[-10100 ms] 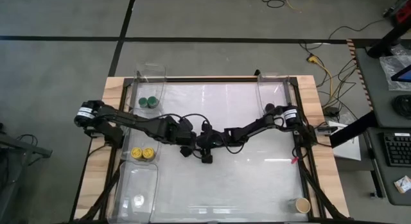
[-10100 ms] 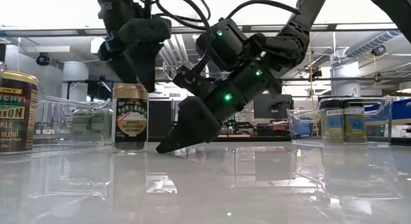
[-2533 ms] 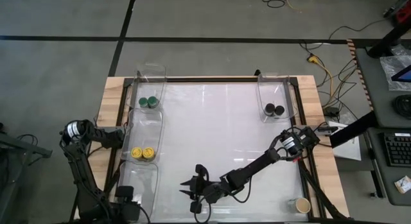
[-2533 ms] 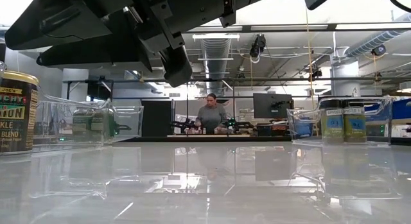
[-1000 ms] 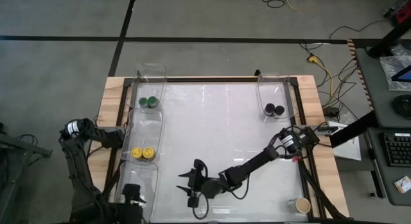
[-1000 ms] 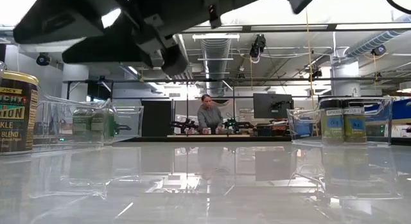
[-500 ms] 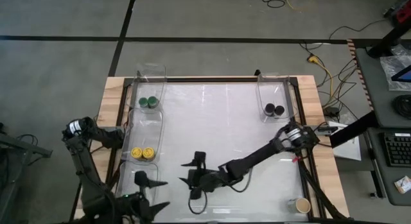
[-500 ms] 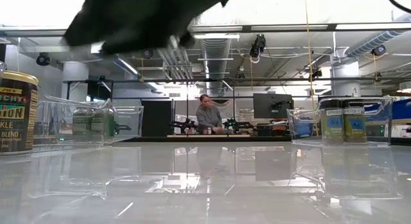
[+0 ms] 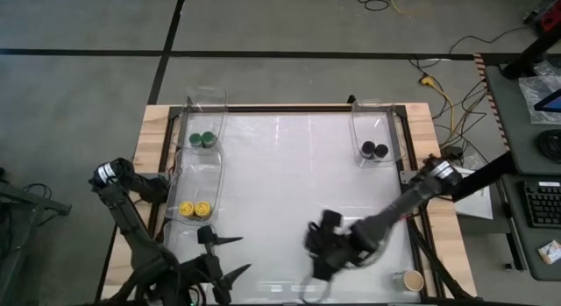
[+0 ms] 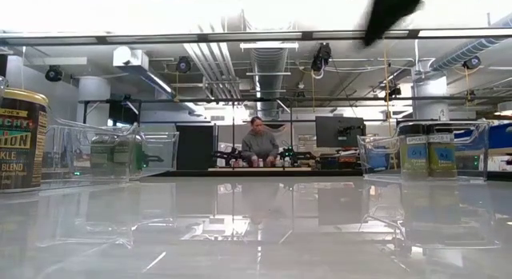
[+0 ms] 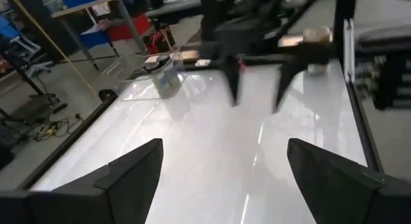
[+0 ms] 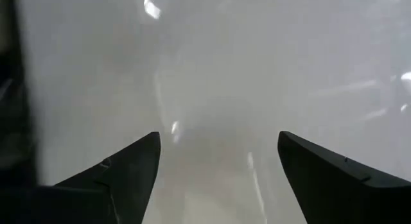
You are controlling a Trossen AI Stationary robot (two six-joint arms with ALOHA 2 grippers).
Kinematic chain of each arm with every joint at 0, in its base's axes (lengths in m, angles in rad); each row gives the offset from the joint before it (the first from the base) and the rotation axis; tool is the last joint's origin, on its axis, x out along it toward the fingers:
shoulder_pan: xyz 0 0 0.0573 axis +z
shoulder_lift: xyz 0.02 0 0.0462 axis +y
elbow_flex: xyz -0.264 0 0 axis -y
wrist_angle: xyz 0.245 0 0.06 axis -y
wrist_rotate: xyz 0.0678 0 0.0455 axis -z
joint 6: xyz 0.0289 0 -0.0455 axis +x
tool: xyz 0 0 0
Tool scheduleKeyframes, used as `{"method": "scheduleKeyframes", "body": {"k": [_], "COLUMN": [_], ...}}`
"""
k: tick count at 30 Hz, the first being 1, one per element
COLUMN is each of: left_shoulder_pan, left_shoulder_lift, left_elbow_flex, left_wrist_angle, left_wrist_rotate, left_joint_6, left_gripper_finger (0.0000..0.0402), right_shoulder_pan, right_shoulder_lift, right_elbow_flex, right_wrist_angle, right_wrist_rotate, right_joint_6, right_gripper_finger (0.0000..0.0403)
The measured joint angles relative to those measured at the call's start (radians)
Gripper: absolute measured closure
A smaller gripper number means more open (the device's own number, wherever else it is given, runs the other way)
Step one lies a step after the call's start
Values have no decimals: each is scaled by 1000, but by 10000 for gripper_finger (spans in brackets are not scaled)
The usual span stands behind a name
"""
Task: Sort spices by type
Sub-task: Put the brown spice bottle into the bottom left transparent bin
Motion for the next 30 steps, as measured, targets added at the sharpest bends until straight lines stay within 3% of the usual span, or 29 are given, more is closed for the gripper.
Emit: {"method": "scheduleKeyframes", "body": {"k": [5, 12, 16, 20, 30], "left_shoulder_pan": [23, 58, 77, 96, 134], "left_shoulder_lift": [0, 9, 53, 90, 231], "left_elbow_flex": [-63, -196, -260, -280, -99], "left_wrist_angle": [181, 542, 739, 866, 884], "left_wrist_rotate": [-72, -122, -182, -153, -157], "left_joint_6": [0, 2, 1, 51, 259], "left_gripper_finger": [86, 86, 86, 86, 86], "right_shoulder_pan": [77, 121, 187, 265, 516], "right_shoulder_lift": [-81, -125, -128, -129, -124], "right_elbow_flex": [1, 1, 2, 2, 2], "right_wrist_angle": [-44, -120, -280, -405, -427], "right_wrist_rotate": [-184, -327, -338, -320, -317], "right_joint_6": [94, 98, 139, 173, 195], "right_gripper_finger": [104, 121, 124, 117, 60]}}
